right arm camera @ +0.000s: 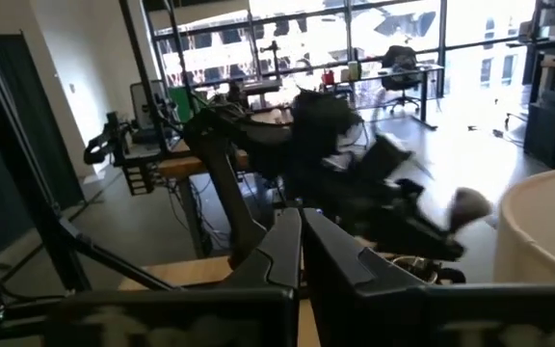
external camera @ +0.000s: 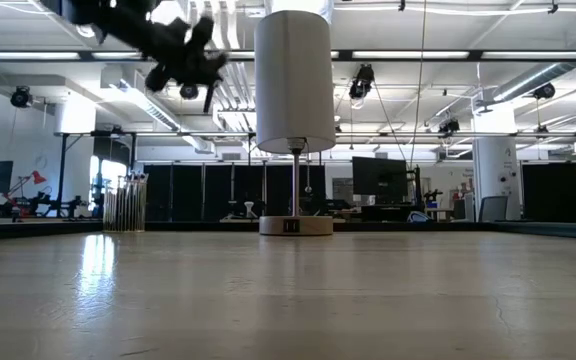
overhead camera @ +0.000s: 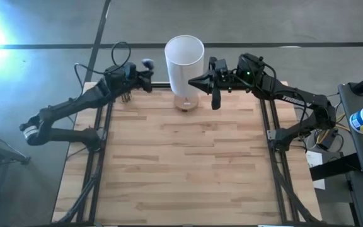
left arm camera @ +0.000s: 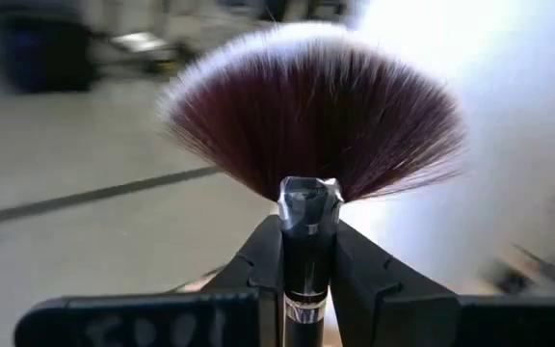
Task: Pick & Place Makeup Brushes
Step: Put the highlighter brush into the makeup holder, then return to Home Position
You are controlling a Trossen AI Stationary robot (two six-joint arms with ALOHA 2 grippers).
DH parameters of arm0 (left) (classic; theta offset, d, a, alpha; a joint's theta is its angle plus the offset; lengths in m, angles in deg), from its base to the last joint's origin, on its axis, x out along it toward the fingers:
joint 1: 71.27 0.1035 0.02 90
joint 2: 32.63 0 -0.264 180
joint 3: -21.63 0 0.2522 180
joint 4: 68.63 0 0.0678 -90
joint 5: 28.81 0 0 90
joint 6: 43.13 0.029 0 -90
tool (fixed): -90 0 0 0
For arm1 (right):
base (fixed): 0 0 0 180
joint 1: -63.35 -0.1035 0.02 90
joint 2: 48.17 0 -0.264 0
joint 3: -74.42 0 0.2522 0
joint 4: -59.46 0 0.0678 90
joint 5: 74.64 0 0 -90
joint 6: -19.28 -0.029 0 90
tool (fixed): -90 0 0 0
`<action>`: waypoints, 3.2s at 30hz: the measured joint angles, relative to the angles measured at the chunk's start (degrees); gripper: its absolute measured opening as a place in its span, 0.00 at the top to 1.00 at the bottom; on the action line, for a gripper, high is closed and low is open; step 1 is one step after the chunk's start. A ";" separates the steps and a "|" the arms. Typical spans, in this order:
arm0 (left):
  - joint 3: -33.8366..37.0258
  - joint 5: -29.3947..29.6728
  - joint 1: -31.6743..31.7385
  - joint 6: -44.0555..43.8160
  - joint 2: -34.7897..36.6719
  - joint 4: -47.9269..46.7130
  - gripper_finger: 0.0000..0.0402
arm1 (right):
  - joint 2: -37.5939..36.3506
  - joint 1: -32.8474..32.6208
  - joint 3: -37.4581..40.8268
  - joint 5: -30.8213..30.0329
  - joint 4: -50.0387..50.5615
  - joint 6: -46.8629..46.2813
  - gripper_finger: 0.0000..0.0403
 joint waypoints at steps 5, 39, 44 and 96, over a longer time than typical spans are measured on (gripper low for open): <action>4.53 6.45 11.14 -2.02 -1.63 1.31 0.88 | 0.00 0.13 0.00 -0.01 0.02 0.25 0.98; 15.13 45.08 13.81 -7.46 -15.60 7.39 0.88 | 0.09 1.44 0.00 -1.47 0.01 2.56 0.98; 15.13 42.74 13.80 -9.55 -16.96 6.91 0.86 | 0.07 1.44 0.00 -1.47 -0.04 3.17 0.98; 7.22 23.92 16.27 -11.71 -5.88 -21.35 1.00 | 0.02 1.40 0.00 -3.46 -0.47 3.58 0.98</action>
